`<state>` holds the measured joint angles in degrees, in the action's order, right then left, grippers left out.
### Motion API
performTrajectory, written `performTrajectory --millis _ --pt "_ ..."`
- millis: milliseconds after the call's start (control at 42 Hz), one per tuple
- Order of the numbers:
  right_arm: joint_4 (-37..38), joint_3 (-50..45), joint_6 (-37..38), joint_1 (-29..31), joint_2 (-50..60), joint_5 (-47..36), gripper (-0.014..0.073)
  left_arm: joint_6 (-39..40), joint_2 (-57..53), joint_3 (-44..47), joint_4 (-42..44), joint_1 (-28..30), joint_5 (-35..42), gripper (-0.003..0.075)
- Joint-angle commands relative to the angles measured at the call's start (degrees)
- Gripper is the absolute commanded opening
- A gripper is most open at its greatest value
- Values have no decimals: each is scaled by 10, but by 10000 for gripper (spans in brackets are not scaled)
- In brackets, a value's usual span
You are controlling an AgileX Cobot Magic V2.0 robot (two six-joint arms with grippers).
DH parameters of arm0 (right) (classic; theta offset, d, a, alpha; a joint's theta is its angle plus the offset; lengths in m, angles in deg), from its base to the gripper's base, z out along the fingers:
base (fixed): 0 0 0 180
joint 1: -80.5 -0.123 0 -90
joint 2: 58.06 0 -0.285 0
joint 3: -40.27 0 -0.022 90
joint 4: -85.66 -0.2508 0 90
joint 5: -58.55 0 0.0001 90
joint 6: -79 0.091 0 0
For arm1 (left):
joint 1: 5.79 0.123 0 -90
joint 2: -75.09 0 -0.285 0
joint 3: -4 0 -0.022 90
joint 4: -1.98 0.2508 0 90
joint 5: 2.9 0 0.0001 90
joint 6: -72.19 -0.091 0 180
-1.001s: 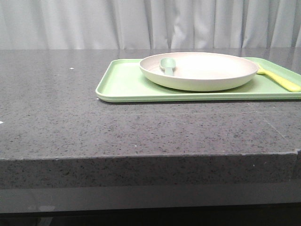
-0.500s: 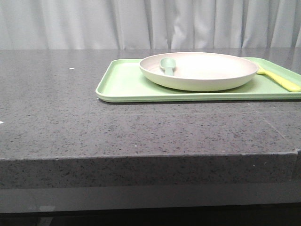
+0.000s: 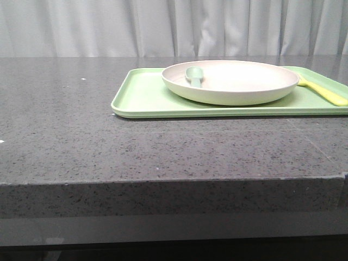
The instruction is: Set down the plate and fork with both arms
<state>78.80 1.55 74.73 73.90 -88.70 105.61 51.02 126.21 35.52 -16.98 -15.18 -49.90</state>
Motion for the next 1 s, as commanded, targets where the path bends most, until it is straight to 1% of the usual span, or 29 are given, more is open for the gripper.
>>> performTrajectory --millis 0,548,620,691,906,977 --pt "-3 15 -6 0 -5 -44 -65 10 0 -15 -10 1 49 -18" --pt "-7 16 -6 0 -5 -48 -67 10 0 -15 -10 1 58 -18" --pt "-7 16 -6 0 -5 -48 -67 10 -29 -2 -11 -7 70 -18" --pt "-7 16 -6 0 -5 -46 -67 10 -71 17 -12 4 79 -18" --pt "-7 16 -6 0 -5 -42 -67 10 -235 84 -2 67 90 -18" --pt "-7 16 -6 0 -5 -42 -67 10 -279 99 17 82 92 -18"
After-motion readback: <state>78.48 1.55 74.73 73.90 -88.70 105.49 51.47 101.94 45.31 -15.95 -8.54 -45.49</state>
